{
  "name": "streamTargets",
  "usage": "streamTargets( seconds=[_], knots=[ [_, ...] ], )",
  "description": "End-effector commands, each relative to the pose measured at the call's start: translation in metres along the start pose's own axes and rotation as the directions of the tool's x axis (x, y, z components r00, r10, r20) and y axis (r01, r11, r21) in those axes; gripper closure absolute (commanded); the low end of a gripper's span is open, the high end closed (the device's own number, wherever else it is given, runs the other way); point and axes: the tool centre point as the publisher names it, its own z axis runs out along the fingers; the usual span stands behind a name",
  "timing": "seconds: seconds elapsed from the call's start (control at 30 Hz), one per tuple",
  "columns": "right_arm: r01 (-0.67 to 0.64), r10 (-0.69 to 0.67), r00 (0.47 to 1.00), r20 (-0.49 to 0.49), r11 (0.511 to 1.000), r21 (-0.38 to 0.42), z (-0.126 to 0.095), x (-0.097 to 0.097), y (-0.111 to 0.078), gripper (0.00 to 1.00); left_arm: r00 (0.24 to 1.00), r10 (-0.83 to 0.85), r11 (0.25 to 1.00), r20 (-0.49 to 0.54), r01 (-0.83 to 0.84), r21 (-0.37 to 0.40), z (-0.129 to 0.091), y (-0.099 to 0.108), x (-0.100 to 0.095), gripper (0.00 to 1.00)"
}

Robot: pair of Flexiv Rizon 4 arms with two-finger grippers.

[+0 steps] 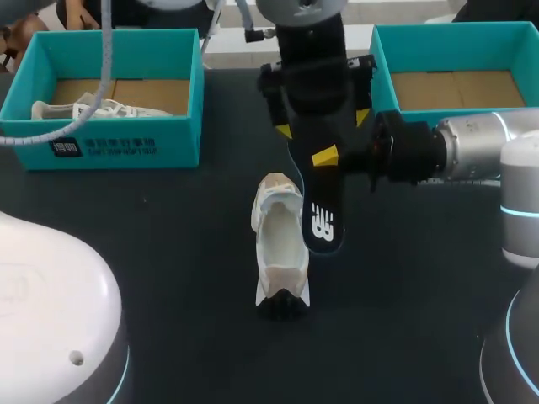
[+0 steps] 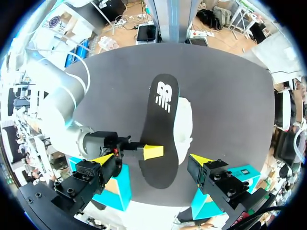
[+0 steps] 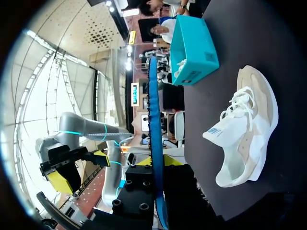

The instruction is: Take the shoe out of the shoebox, open the shoe tongue, remove and reinsert the insole, then place the shoe into the shoebox

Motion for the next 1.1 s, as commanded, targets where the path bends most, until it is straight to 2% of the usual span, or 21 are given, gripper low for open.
streamTargets(
  seconds=[0.03, 0.3, 0.4, 0.57, 1.1],
  knots=[
    [-0.002, 0.002, 1.000, 0.005, 1.000, 0.009, 0.000, 0.001, 0.003, 1.00, 0.934, 0.024, 1.000, 0.356, -0.024, -0.003, 0.009, -0.006, 0.042, 0.00],
    [-0.005, 0.005, 1.000, 0.007, 1.000, 0.011, -0.002, 0.001, 0.002, 1.00, 0.855, 0.002, 0.999, 0.518, -0.023, 0.032, 0.008, -0.009, 0.064, 0.00],
    [-0.005, 0.005, 1.000, 0.008, 1.000, 0.010, -0.002, 0.001, 0.001, 1.00, 0.797, 0.008, 0.999, 0.604, -0.035, 0.033, 0.007, -0.008, 0.072, 0.00],
    [-0.009, 0.009, 1.000, 0.005, 1.000, 0.012, -0.001, 0.001, 0.001, 1.00, 0.657, 0.030, 0.995, 0.753, -0.088, 0.038, 0.005, -0.007, 0.087, 0.00],
    [-0.011, 0.011, 1.000, 0.006, 1.000, 0.013, 0.002, 0.000, -0.005, 1.00, 0.648, 0.032, 0.996, 0.761, -0.087, 0.032, 0.005, -0.006, 0.089, 0.00]
  ],
)
